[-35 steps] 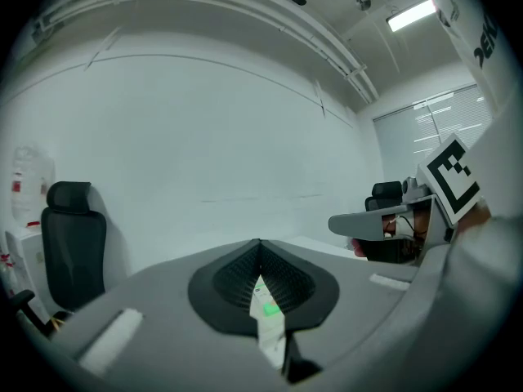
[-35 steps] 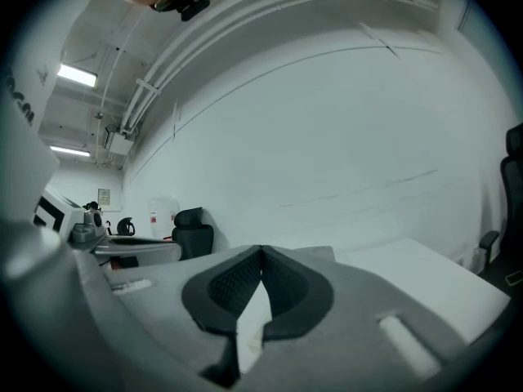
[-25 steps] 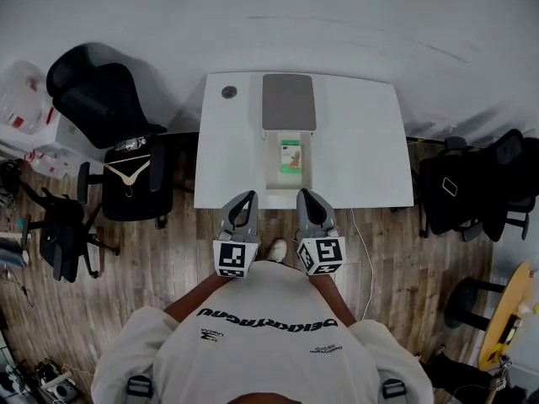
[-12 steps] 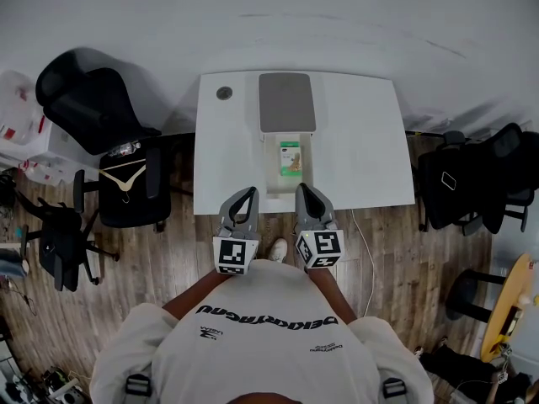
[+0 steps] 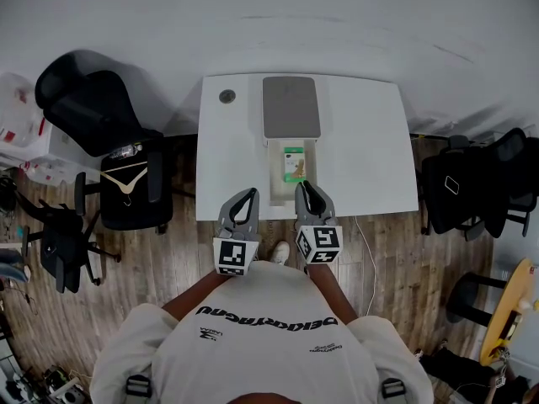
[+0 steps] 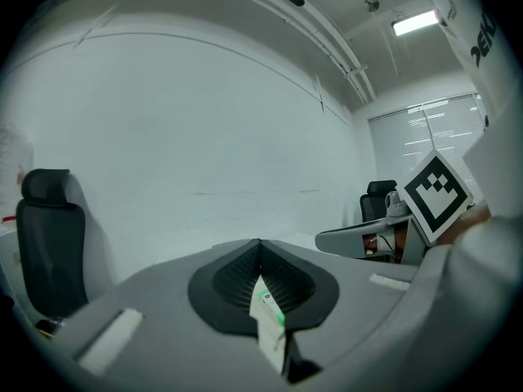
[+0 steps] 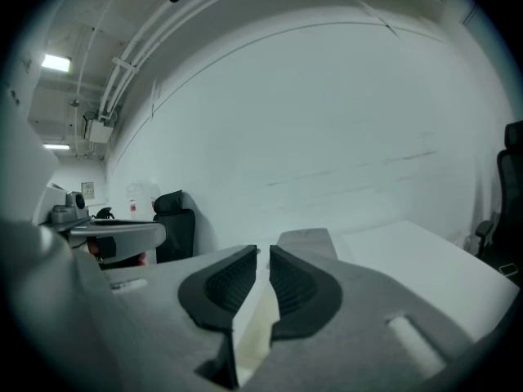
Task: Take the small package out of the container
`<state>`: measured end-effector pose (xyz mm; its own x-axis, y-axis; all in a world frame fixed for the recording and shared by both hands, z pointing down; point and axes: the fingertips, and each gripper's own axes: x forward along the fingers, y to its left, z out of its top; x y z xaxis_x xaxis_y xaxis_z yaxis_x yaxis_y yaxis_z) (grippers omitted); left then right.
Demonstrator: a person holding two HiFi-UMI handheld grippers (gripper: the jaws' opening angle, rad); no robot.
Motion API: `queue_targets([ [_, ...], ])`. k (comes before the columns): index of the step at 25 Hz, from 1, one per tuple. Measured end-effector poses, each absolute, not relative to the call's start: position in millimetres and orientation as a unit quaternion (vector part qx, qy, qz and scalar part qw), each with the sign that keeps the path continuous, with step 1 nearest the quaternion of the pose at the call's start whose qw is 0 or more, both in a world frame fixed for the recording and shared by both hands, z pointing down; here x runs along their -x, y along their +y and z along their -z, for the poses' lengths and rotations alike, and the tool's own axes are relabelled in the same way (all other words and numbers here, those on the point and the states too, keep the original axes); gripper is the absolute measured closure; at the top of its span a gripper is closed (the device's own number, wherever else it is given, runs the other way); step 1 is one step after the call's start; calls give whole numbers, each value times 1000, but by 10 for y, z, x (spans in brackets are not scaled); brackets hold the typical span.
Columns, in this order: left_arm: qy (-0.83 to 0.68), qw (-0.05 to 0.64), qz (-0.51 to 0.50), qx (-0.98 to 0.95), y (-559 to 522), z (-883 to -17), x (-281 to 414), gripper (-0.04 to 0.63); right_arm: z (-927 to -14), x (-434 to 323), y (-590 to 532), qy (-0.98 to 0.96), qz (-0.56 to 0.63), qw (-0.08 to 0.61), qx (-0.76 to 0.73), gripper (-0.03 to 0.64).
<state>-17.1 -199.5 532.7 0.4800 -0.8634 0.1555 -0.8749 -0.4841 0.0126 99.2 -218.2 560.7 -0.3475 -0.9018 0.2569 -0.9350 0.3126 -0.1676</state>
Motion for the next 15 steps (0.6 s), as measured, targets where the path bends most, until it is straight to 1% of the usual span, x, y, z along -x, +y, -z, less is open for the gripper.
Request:
queue_targets([
  [9, -501, 53, -68, -861, -2104, -5405, 162, 598, -5764, -1018, -2323, -799, -150, 88, -576, 524],
  [15, -498, 55, -72, -863, -2159, -5451, 150, 600, -6046, -1056, -2435, -788, -167, 123, -579, 501],
])
